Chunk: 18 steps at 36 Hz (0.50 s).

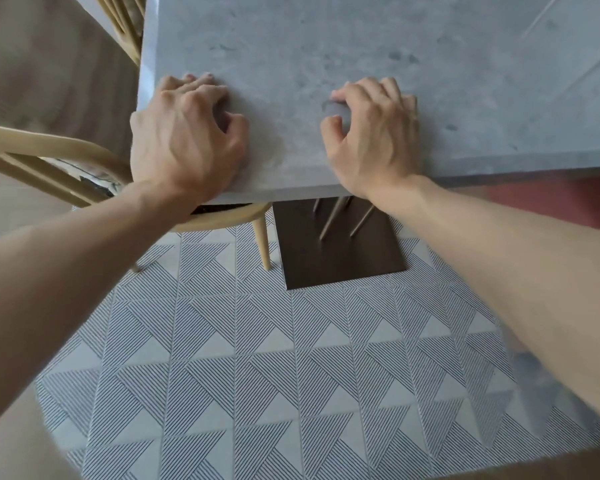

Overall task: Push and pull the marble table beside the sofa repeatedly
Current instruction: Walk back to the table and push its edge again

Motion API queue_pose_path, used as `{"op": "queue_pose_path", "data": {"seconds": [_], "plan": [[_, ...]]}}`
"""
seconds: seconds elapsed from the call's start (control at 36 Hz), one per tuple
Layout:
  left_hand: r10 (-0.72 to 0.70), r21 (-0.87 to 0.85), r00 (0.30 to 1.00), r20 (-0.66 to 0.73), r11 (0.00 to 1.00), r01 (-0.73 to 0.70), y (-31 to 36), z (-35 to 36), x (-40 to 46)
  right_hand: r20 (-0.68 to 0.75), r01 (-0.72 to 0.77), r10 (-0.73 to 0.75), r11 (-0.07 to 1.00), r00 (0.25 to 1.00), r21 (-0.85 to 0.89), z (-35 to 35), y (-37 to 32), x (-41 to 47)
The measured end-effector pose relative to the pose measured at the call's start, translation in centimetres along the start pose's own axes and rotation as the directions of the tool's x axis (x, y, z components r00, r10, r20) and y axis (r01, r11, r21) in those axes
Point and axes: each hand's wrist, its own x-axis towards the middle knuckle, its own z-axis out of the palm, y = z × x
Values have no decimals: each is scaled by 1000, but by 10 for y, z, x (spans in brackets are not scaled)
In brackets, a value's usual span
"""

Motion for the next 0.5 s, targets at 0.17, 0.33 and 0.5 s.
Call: {"op": "queue_pose_path", "data": {"seconds": [0.17,0.33,0.5], "plan": [[-15,-42,999,-33,999,14,-7,0,14,0,-17,17,1000,1000,-25,8,-6,13],[8,-45,1000,-26,999,-9,-12,-1,23,-10,-19,19,999,1000,-32,11,-11,20],[22,-51,999,-23,998,-23,-14,2,27,-6,-33,32,999,999,-41,12,-10,23]]}}
